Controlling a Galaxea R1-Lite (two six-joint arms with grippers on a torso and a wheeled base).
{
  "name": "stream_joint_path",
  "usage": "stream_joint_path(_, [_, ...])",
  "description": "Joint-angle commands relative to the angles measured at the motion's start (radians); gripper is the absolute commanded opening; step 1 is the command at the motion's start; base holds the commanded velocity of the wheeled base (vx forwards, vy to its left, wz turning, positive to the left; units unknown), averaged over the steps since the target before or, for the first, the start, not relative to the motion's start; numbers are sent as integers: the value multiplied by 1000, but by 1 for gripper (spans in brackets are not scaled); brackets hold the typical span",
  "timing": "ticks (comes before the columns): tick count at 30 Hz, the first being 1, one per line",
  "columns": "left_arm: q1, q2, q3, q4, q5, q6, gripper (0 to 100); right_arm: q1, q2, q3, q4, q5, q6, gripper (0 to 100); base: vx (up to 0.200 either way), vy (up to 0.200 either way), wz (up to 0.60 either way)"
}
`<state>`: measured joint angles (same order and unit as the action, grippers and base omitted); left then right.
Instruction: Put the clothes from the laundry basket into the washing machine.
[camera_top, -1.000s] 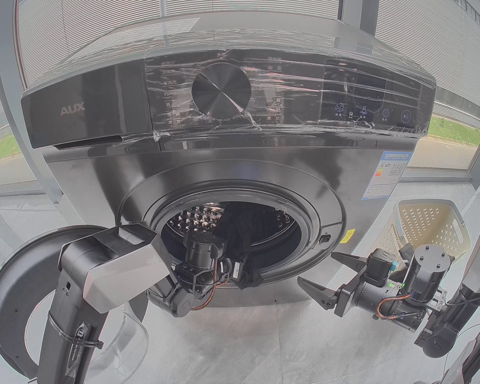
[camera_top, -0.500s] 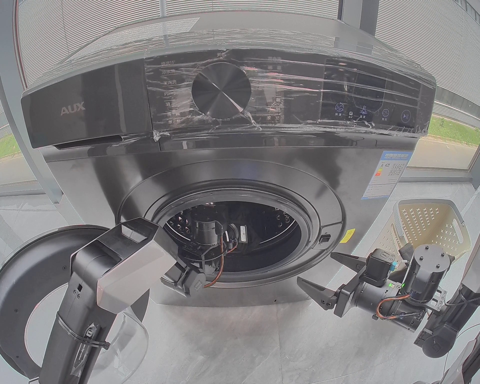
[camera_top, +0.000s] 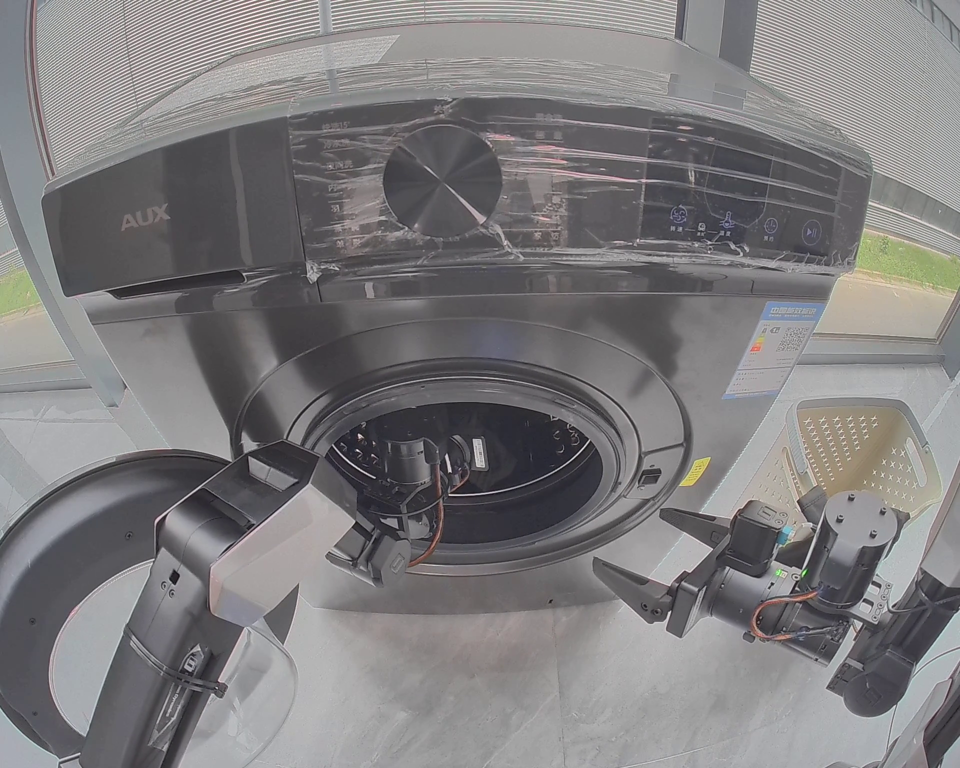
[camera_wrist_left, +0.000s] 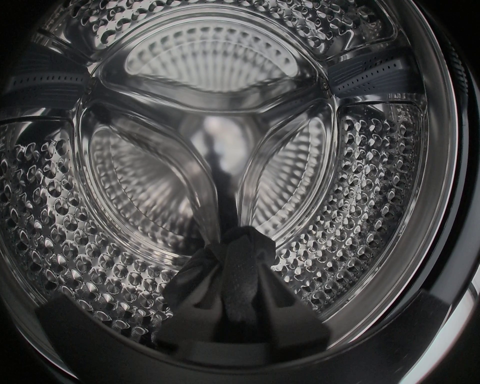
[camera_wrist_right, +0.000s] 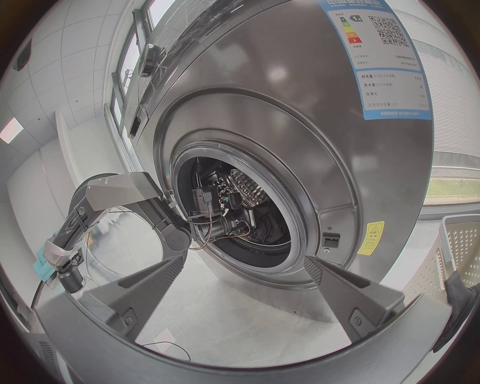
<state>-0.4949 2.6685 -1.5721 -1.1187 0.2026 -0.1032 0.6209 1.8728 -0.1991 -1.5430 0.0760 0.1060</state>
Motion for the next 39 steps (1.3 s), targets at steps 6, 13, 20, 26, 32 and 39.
stream_joint_path(6, [-37, -48, 104, -16, 0, -3, 100, 0, 0, 7, 0, -1, 0, 100, 0, 0, 0])
stream_joint_path(13, [-134, -243, 432, -53, -6, -3, 100, -4, -7, 29, 0, -1, 0, 100, 0, 0, 0])
stream_joint_path(20, [-264, -420, 822, -259, -15, -3, 100, -1, -30, 83, 0, -1, -9, 100, 0, 0, 0])
stream_joint_path(26, [-346, -599, 1110, -371, -40, -6, 100, -7, -63, 96, -2, -5, -15, 100, 0, 0, 0])
stream_joint_path(32, [-372, -838, 1253, -386, 64, -12, 100, -61, -146, 145, 0, -13, -14, 100, 0, 0, 0])
stream_joint_path(39, [-306, -1013, 1385, -400, 89, -70, 100, -254, -257, 199, 14, -13, -9, 100, 0, 0, 0])
